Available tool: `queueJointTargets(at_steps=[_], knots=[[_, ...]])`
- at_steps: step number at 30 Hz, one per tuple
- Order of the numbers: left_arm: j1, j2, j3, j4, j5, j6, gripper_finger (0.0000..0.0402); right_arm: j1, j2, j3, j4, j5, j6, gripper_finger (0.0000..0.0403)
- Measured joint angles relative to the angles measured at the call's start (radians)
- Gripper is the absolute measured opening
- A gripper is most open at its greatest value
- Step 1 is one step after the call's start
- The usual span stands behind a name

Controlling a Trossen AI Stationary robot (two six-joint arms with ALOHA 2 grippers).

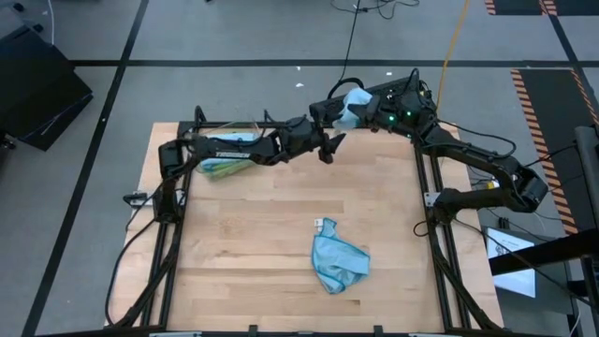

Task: Fold microfiber towels
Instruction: Stack the folded blue microfiber cloth on top of the blue microfiber cloth on the transparent bin

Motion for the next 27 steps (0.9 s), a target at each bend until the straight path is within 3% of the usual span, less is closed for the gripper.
queueJointTargets(at_steps=[16, 20, 27], knots=[[0.043, 0.001, 0.0, 0.059, -0.135, 0.007, 0.0288, 0.002, -0.001, 0.0, 0.006, -0.06, 0.061, 0.0016], [0.055, 0.001, 0.0, 0.06, -0.141, 0.038, 0.0237, 0.002, -0.001, 0.0, 0.0, -0.077, 0.082, 0.0024], [0.06, 0.001, 0.0, 0.068, -0.159, 0.085, 0.01, 0.002, -0.001, 0.0, -0.001, -0.082, 0.087, 0.002]])
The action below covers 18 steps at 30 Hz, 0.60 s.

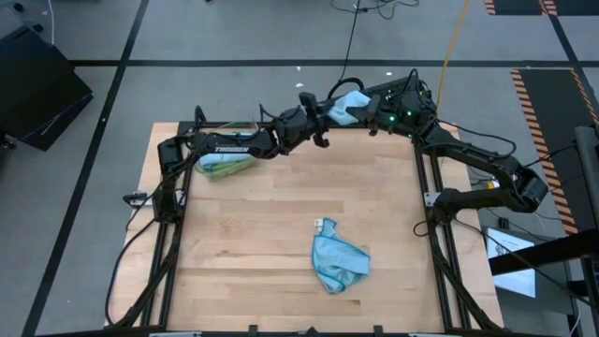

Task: Fold microfiber towels
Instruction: Stack the folded blue microfiber cloth on top of the blue microfiber cloth on the transparent bin

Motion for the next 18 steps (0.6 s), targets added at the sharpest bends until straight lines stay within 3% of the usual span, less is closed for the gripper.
queueJointTargets(at_steps=[5, 9, 14, 18], knots=[[-0.001, 0.0, 0.0, 0.013, -0.052, 0.156, 0.0019, 0.0, 0.001, 0.0, -0.009, -0.033, 0.028, 0.003], [-0.002, 0.0, 0.0, 0.086, -0.116, 0.26, 0.0015, -0.003, 0.002, 0.0, -0.013, -0.045, 0.042, 0.0056], [0.002, -0.021, -0.001, 0.084, -0.192, 0.379, 0.001, -0.048, 0.001, 0.0, -0.016, -0.083, 0.078, 0.0136], [0.002, -0.074, -0.001, 0.007, -0.235, 0.46, 0.001, -0.113, 0.001, 0.0, -0.024, -0.217, 0.078, 0.0209]])
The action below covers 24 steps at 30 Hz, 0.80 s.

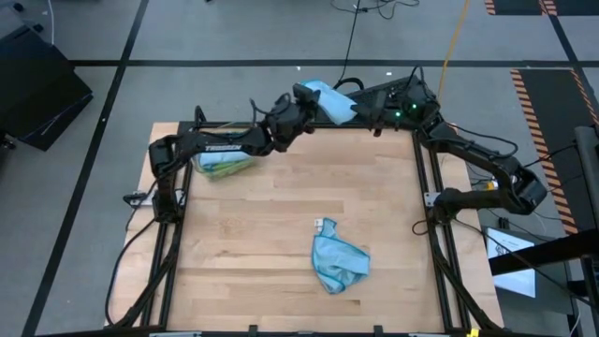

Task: Fold microfiber towels
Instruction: Stack the folded blue microfiber cloth on top of the blue microfiber cloth on the transparent bin

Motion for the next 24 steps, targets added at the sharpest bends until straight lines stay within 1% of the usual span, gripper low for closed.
queueJointTargets(at_steps=[2, 5, 8, 10, 13, 16, 19, 21, 24], knots=[[0.004, -0.036, 0.0, -0.087, -0.031, 0.052, 0.001, -0.031, 0.0, 0.0, -0.01, -0.075, 0.0, 0.0238], [0.005, -0.107, 0.0, -0.24, -0.104, 0.113, 0.001, -0.071, 0.0, 0.0, -0.013, -0.167, -0.002, 0.0268], [0.006, -0.182, 0.001, -0.425, -0.209, 0.123, 0.001, -0.094, 0.0, 0.0, -0.013, -0.209, -0.01, 0.0283], [0.006, -0.226, 0.001, -0.574, -0.282, 0.1, 0.001, -0.104, 0.0, 0.0, -0.014, -0.228, -0.024, 0.0287], [0.006, -0.279, 0.001, -0.81, -0.38, -0.004, 0.001, -0.116, 0.0, 0.0, -0.017, -0.251, -0.03, 0.0287], [-0.001, -0.302, 0.001, -1.046, -0.438, -0.193, 0.001, -0.125, 0.0, 0.0, -0.021, -0.257, -0.047, 0.0286], [-0.018, -0.303, 0.001, -1.243, -0.495, -0.382, 0.001, -0.133, 0.0, 0.0, -0.022, -0.264, -0.058, 0.0286], [-0.028, -0.304, 0.001, -1.341, -0.534, -0.464, 0.001, -0.14, 0.0, 0.0, -0.023, -0.278, -0.061, 0.0286], [-0.017, -0.304, 0.001, -1.393, -0.547, -0.47, 0.001, -0.152, 0.0, 0.0, -0.029, -0.281, -0.071, 0.0286]])
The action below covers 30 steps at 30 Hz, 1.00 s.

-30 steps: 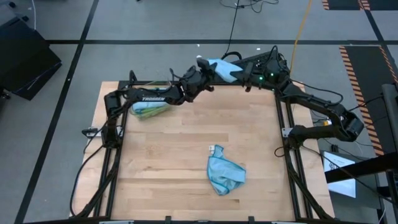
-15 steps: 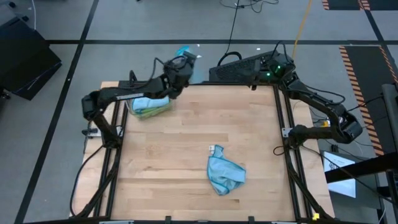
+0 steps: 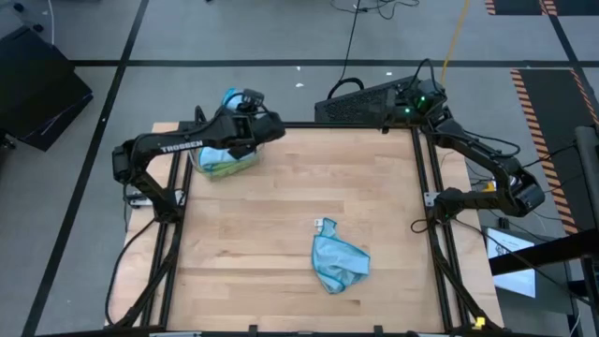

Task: Fold microfiber towels
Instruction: Stack the folded blue microfiber cloth on top of the blue microfiber cloth on the transparent bin

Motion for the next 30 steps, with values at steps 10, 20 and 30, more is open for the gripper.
queueJointTargets(at_steps=[10, 20, 30], knots=[[0.136, -0.063, -0.129, 0.126, 0.102, -0.007, 0.001, -0.04, 0.0, 0.0, -0.005, -0.03, -0.01, 0.0286], [0.104, -0.198, -0.3, 0.216, 0.062, -0.027, 0.001, -0.051, 0.0, -0.001, -0.003, -0.053, -0.017, 0.0286], [0.13, -0.169, -0.303, 0.12, 0.057, 0.005, 0.001, -0.051, 0.0, -0.001, -0.007, -0.047, -0.031, 0.0286]])
